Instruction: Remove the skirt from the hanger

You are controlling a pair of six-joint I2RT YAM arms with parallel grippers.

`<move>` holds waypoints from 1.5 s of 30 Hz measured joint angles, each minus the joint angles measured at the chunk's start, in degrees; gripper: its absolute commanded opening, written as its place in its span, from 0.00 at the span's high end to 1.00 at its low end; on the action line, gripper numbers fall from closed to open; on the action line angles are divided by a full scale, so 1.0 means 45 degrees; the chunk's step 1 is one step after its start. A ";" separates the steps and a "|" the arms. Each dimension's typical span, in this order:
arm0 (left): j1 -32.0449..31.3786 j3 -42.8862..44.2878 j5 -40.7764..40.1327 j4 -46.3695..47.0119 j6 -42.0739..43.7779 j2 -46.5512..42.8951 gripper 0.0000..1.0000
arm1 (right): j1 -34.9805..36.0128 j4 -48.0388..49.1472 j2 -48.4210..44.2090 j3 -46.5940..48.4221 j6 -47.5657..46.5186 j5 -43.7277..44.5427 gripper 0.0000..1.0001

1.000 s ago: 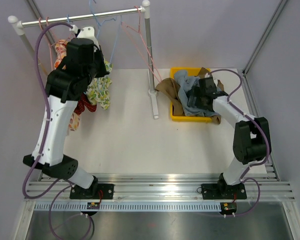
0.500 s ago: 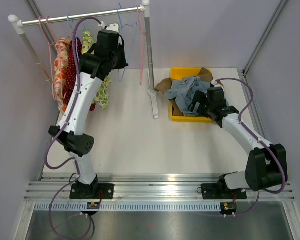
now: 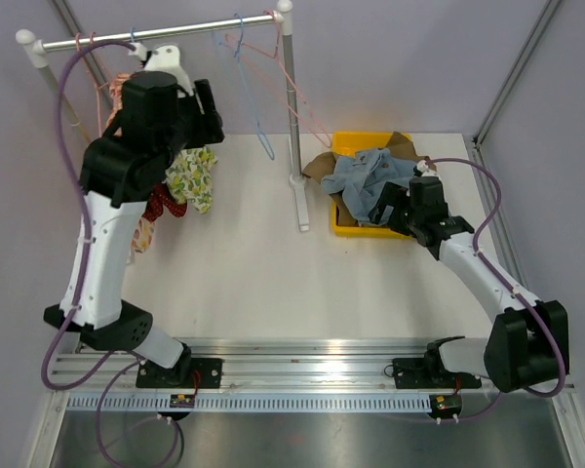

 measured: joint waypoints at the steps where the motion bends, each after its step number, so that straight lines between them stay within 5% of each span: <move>1: 0.0214 0.0000 -0.0102 -0.0063 0.0078 -0.0345 0.35 | 0.0005 -0.0015 -0.0112 -0.0044 0.0000 0.0000 0.00; 19: 0.3060 -0.1787 -0.1326 -0.0612 0.0801 -0.0656 0.37 | 0.0005 -0.0680 -0.1088 -0.0670 -0.0199 0.0000 0.01; 29: 0.3823 -0.2040 -0.1015 0.0112 0.0976 0.0248 0.53 | 0.0005 -0.0908 -0.1253 -0.0831 -0.0214 0.0000 0.01; 33: 0.3847 -0.1763 -0.0709 0.0306 0.0991 0.1069 0.72 | 0.0005 -0.0903 -0.1253 -0.0831 -0.0219 0.0000 0.01; 35: 0.3852 -0.1496 -0.0607 0.0321 0.0947 0.1462 1.00 | 0.0005 -0.0903 -0.1253 -0.0831 -0.0228 0.0000 0.01; 45: 0.3866 0.0806 -0.0262 -0.0544 0.0986 0.2263 1.00 | 0.0005 -0.0806 -0.1889 -0.0831 -0.0359 -0.0738 0.00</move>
